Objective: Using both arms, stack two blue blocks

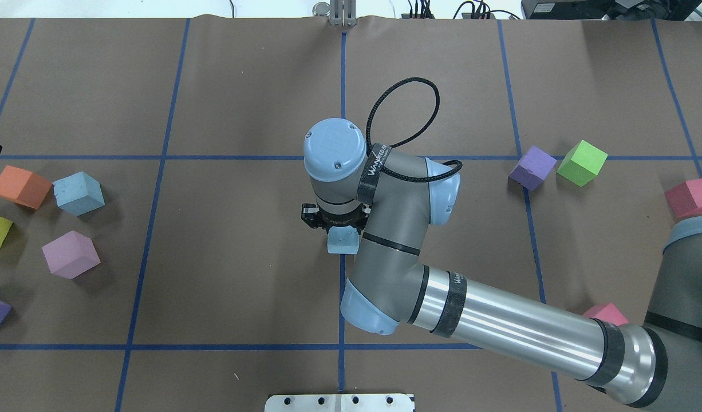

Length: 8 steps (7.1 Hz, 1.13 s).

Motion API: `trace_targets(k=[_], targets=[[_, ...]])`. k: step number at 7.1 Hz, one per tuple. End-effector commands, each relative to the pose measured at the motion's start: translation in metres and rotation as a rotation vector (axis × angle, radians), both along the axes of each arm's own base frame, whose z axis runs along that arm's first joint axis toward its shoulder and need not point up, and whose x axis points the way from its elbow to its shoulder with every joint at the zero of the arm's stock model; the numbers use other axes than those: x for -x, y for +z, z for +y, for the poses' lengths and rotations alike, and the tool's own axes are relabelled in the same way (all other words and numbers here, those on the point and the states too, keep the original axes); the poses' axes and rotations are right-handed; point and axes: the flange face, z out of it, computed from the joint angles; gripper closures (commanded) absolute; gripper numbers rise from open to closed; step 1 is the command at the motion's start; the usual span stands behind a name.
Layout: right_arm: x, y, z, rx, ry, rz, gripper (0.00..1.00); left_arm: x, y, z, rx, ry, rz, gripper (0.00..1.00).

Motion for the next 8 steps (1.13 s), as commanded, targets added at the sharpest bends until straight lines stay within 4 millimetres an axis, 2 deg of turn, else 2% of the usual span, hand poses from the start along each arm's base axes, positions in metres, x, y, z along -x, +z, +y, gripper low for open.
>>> trace_targets(k=[1, 4, 5, 8], targets=[[0.0029, 0.0023, -0.0004, 0.003, 0.0, 0.007, 0.45, 0.0, -0.0002, 0.0, 0.001, -0.001, 0.0, 0.01], [0.0051, 0.0021, 0.0003, -0.001, 0.002, 0.011, 0.45, 0.0, -0.0002, 0.0, 0.001, -0.001, 0.0, 0.01], [0.007, 0.0022, 0.0027, -0.005, 0.0, 0.013, 0.42, 0.0, -0.0002, 0.0, 0.001, -0.001, 0.0, 0.01], [0.0073, 0.0016, 0.0039, -0.007, -0.003, 0.011, 0.15, 0.0, -0.0002, 0.0, 0.001, -0.001, 0.0, 0.01]])
